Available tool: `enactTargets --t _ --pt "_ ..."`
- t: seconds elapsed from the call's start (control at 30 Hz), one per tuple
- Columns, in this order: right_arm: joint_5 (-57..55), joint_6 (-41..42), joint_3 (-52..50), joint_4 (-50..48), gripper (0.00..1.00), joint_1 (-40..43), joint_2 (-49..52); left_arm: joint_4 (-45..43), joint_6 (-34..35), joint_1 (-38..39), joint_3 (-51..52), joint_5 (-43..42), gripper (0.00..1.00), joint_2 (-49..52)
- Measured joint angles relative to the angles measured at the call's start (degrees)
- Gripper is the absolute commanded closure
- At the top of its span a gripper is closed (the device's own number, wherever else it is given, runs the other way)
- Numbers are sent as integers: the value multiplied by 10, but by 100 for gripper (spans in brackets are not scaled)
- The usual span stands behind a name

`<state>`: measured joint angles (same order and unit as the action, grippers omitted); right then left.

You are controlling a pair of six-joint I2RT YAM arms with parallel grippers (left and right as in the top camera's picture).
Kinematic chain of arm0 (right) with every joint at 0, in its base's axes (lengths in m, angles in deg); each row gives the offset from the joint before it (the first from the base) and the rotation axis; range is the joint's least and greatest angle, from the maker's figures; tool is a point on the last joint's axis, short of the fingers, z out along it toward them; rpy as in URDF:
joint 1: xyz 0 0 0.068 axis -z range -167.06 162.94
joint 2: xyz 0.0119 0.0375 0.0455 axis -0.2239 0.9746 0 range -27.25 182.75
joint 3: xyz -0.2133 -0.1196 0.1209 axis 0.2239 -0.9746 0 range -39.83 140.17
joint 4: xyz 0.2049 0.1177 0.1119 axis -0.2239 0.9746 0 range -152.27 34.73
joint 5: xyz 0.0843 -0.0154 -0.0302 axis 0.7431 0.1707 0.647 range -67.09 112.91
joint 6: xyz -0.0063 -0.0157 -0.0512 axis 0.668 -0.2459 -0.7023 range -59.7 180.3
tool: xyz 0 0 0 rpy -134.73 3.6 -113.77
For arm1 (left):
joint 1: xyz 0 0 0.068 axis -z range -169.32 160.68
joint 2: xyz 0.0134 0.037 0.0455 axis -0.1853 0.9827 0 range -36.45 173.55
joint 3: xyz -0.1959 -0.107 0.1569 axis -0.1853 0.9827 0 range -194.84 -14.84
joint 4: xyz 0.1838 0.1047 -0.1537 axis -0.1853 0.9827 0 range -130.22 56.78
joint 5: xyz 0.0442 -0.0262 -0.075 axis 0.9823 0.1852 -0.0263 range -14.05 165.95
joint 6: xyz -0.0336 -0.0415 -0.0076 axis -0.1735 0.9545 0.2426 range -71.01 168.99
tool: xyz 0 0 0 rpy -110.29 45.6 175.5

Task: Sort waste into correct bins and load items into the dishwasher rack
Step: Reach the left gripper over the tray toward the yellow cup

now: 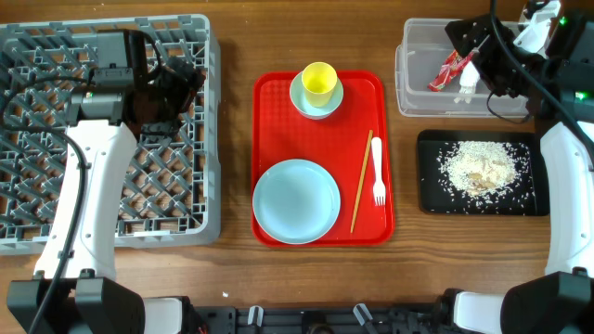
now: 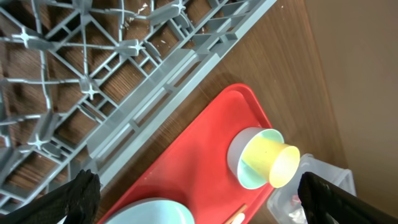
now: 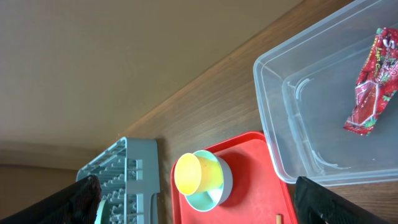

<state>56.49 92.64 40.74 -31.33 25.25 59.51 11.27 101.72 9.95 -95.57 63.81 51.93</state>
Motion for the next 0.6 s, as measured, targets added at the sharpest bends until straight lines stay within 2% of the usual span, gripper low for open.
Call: enactTargets --t 0.17,0.33,0.47,0.6 --pt "-43 5 0 0 0 0 0 3 18 0 0 -19 0 0" --pt "-83 6 0 0 0 0 0 22 -23 17 0 -99 0 0" --pt "-94 6 0 0 0 0 0 35 -75 113 0 -129 0 0" --pt "-97 6 0 0 0 0 0 36 -107 240 0 -81 0 0"
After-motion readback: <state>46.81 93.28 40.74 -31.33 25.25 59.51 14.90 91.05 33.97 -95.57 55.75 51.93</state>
